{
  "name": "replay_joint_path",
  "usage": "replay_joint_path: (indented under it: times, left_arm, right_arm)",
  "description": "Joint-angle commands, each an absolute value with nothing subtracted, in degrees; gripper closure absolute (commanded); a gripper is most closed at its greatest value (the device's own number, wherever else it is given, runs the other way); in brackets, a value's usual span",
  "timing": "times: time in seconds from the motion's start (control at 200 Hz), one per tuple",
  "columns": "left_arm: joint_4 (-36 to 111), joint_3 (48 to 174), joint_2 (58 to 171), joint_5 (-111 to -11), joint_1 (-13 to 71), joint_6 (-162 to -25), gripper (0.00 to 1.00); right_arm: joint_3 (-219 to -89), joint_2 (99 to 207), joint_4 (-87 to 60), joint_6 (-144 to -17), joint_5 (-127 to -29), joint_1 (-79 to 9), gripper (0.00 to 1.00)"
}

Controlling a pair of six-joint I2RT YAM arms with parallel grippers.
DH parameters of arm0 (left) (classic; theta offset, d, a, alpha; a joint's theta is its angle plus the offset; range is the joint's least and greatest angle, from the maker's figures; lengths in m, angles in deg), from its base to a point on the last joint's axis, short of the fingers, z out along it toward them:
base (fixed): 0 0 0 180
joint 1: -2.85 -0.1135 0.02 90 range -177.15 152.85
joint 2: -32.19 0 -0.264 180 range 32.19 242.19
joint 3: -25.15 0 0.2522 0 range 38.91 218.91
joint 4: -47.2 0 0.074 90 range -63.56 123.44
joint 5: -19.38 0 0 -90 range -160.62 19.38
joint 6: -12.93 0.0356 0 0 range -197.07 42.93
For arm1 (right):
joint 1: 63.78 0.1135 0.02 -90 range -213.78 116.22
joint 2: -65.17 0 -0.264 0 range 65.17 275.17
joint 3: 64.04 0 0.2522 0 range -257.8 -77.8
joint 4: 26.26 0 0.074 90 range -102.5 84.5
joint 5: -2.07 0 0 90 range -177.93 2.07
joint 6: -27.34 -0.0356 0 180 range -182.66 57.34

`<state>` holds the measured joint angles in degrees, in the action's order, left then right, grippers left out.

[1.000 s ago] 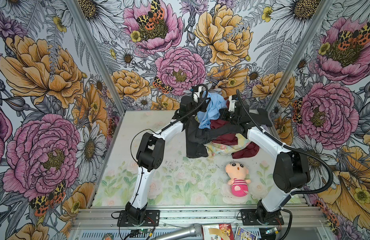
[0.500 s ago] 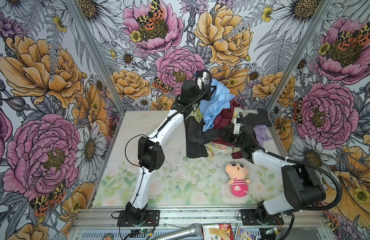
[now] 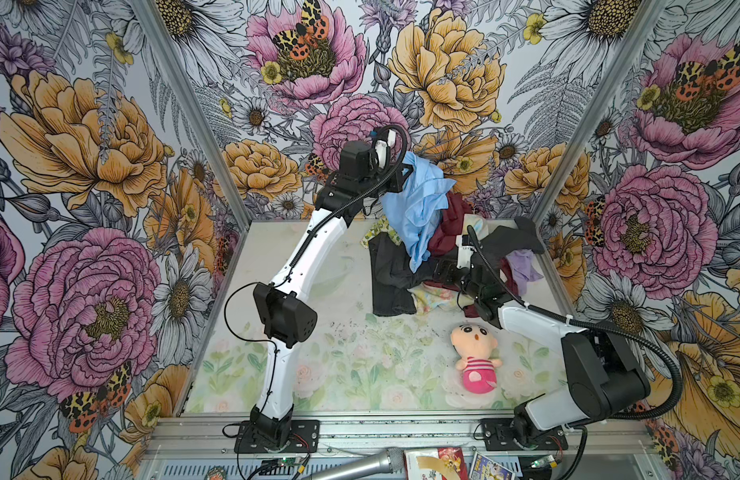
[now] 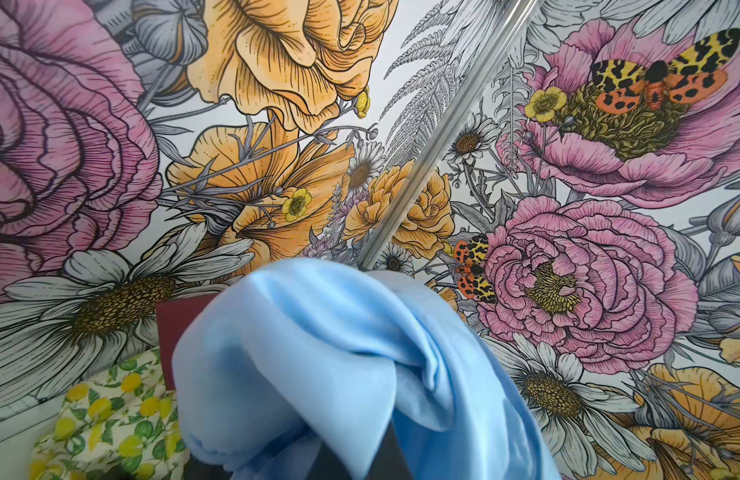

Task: Pick out a specific cloth from the pile
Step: 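Grasp the blue shirt with the left gripper and lift it off the pile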

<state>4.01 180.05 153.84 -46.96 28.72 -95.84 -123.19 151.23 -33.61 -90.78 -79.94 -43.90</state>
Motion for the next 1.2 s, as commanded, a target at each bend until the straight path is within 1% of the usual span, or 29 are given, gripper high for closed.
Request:
replay_joint_path:
  times: [0.0,0.115,0.36,0.51,0.535,0.655,1.036,1.191]
  left_arm:
    - [5.5,181.9,147.1,-45.1,27.5,-94.0,1.0]
    - [4.5,183.7,145.1,-45.7,26.6,-93.7,1.0]
    - [2.8,183.1,140.0,-47.3,23.7,-92.5,1.0]
    - [2.4,179.7,137.1,-47.0,19.9,-93.4,1.0]
    - [2.5,179.1,134.6,-46.8,19.2,-93.5,1.0]
    - [2.5,175.7,130.9,-47.3,16.6,-93.4,1.0]
    - [2.5,164.8,119.7,-52.3,3.9,-94.1,1.0]
    - [2.5,161.4,116.2,-53.3,-2.4,-96.7,1.0]
  right_arm:
    - [-125.8,151.9,-34.2,-88.9,-82.3,-43.1,0.19]
    - [-126.0,151.7,-33.7,-88.5,-83.6,-42.9,0.19]
    - [-126.1,150.4,-32.5,-87.5,-84.9,-42.9,0.19]
    - [-126.2,149.5,-31.9,-86.8,-85.2,-42.9,0.19]
    - [-126.1,149.3,-31.8,-86.8,-85.2,-42.8,0.19]
    - [-125.9,148.9,-31.3,-86.5,-85.5,-42.9,0.19]
    - [-125.4,147.3,-30.2,-86.2,-85.5,-42.1,0.19]
    - [-125.6,147.2,-29.7,-86.2,-85.4,-41.3,0.19]
